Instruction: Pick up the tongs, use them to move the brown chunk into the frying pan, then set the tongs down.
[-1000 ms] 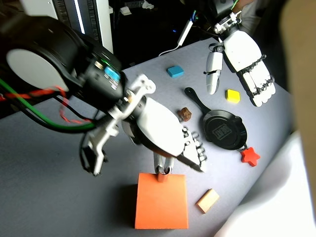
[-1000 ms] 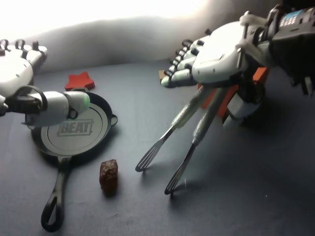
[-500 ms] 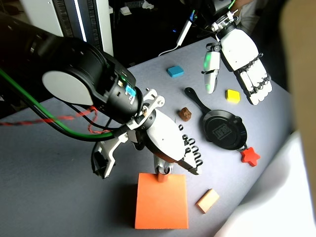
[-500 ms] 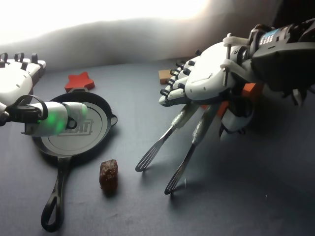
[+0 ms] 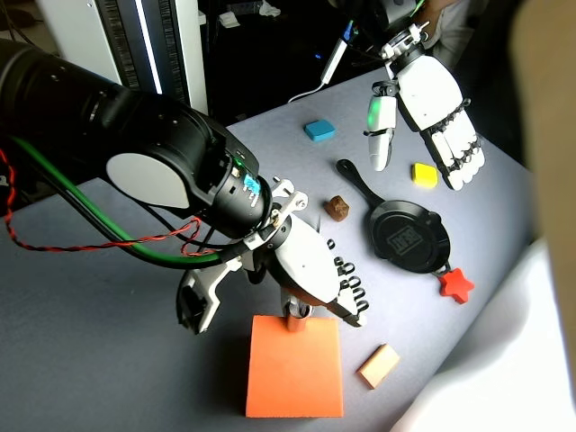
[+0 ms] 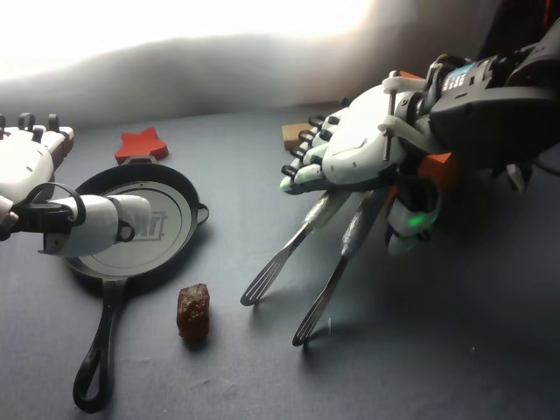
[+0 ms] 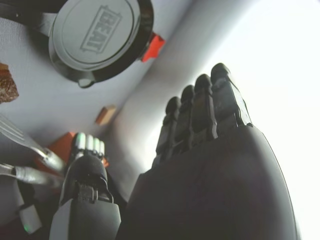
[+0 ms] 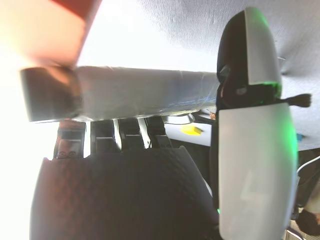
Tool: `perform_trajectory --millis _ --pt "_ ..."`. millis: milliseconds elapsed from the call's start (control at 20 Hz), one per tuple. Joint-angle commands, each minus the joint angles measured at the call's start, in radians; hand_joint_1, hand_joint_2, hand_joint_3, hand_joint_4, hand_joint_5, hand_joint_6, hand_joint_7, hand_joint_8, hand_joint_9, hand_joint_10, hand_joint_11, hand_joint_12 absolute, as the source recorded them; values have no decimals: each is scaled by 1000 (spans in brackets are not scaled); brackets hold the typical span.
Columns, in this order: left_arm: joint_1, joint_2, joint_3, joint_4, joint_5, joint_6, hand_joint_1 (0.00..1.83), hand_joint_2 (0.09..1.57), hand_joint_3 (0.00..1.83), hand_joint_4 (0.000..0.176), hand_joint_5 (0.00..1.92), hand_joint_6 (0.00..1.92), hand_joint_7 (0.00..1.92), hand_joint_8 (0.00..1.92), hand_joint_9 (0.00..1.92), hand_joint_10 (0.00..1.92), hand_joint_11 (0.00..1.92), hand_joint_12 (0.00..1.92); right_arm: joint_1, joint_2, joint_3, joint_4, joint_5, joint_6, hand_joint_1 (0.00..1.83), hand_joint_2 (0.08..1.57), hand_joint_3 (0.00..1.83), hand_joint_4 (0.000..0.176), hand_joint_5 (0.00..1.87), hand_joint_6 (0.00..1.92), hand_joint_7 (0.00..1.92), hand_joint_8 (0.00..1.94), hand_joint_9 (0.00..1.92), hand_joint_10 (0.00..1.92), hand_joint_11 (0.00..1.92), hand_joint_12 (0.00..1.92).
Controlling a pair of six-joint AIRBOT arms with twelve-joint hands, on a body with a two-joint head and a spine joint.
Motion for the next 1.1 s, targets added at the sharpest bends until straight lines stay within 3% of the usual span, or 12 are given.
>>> perform_trajectory --millis 0,350,500,700,750,900,1050 --pt "-5 -3 1 73 -52 -5 0 1167 8 0 0 0 0 0 0 0 0 0 3 3 4 -5 89 -1 1002 917 2 0 0 0 0 0 0 0 0 0" --pt "8 -5 -11 71 -90 -30 1 1186 13 0 0 0 2 1 0 0 0 0 3 -11 14 -5 95 0 966 937 10 0 0 0 0 0 5 2 0 0" --pt "12 -6 -21 63 -122 -34 29 1191 8 0 0 0 10 2 0 0 0 0 1 -11 14 -5 98 -1 1077 918 1 0 0 0 27 10 3 1 0 0" --pt "12 -6 -19 63 -122 -34 2 1184 3 0 0 0 11 0 0 0 0 0 -14 -11 18 -5 103 -1 1085 936 8 0 176 29 237 22 247 41 0 693" --pt "12 -6 -19 63 -122 -34 2 1184 3 0 0 0 11 0 0 0 0 0 -17 -10 19 -5 104 -1 1085 936 8 0 176 29 237 22 247 41 0 693" --pt "13 -8 -18 63 -122 -35 5 1179 0 0 0 0 16 2 0 0 0 0 -15 -8 19 -5 108 0 1087 989 12 0 374 43 435 18 417 43 0 1056" --pt "13 -9 -17 63 -122 -35 16 1186 3 0 0 0 24 5 0 0 0 0 -7 -7 19 -5 108 0 1049 1037 17 0 476 36 545 12 507 36 0 1208"
